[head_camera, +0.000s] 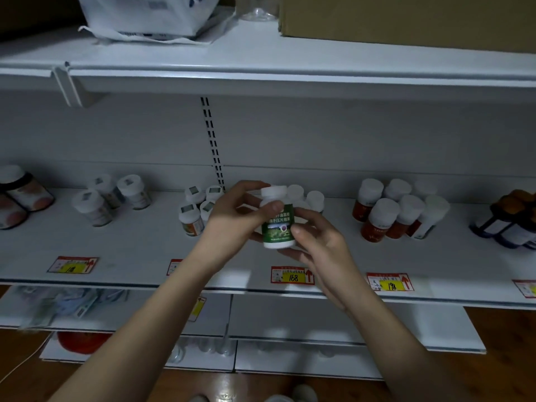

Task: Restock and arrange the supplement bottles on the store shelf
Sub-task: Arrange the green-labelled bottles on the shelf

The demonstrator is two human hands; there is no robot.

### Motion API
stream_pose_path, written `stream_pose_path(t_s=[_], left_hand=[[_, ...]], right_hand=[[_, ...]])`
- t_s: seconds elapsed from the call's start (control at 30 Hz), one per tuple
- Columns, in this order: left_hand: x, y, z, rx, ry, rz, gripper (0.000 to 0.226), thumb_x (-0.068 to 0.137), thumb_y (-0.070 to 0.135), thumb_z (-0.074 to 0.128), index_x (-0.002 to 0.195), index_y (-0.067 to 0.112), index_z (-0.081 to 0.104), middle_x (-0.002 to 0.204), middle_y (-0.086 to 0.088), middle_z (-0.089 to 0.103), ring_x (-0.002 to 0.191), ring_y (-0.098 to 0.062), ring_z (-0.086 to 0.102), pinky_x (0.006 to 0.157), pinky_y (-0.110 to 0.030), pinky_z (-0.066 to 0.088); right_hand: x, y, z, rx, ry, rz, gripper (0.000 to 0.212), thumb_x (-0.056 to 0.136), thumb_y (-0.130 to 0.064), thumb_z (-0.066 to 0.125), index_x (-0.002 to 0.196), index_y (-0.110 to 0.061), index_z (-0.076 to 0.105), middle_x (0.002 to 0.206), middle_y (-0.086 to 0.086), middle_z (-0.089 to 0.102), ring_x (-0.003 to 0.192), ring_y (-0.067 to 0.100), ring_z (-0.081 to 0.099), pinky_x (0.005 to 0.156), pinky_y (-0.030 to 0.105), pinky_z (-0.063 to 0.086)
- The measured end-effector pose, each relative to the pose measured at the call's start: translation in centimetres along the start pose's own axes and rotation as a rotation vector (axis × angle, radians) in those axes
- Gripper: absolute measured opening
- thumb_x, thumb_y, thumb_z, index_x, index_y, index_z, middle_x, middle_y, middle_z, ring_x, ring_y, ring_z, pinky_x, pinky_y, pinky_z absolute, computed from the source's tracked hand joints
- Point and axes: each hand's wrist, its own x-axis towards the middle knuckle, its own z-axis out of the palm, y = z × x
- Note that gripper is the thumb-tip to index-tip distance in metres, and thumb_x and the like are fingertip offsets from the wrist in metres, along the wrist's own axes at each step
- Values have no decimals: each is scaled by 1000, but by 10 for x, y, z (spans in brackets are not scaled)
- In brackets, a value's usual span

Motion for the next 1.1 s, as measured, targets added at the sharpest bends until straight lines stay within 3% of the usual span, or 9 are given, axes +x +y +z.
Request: stream_pose_path(t_s=[0.3,0.43,0.6,0.77,0.93,1.0,1.1], left_hand=[[-9,12,-10,31,-4,38,28,84,17,76,109,25,66,95,-8,69,82,-19,72,61,-34,60],[-11,13,-12,27,7,29,36,82,16,78,114,20,61,96,-10,67,83,-20,72,62,-33,60],[-11,12,-13,12,16,2,28,84,20,77,102,13,57,98,-8,69,85,-14,72,64,-30,60],[-10,8,-14,161,-22,55,46,69,55,76,102,25,62,102,1,72,96,-14,70,79,-35,58],[-10,10,-19,273,-11,105,46,64,60,74,99,32,65,96,10,69,90,-3,64,75,-18,48],[-9,11,-22,261,-25,96,47,62,60,75,99,32,67,93,7,70,86,-7,66,76,-24,52],[-8,13,-25,166,-71,39,40,70,43,80,105,26,71,94,2,74,89,-15,71,84,-43,59]], right_hand=[[-10,-3,14,125,-46,-47,27,98,-2,51,124,-7,58,114,14,72,109,27,69,85,32,58],[-9,-3,16,151,-131,-4,35,95,-12,51,129,-9,54,116,7,73,113,24,67,92,33,56],[-5,0,19,122,-111,-35,38,88,-18,58,125,-13,57,118,5,72,115,22,66,95,34,55],[-2,3,24,-62,-48,-142,39,82,-21,70,119,-18,58,115,0,72,114,17,66,95,32,53],[1,1,29,-202,2,-201,47,80,-13,80,120,-15,57,115,1,70,112,16,66,92,31,55],[1,-1,30,-213,12,-209,47,79,-7,80,118,-16,57,112,1,70,108,13,67,85,25,55],[0,-2,31,-220,22,-212,44,81,-8,78,119,-19,58,111,-3,70,105,7,67,81,17,52]])
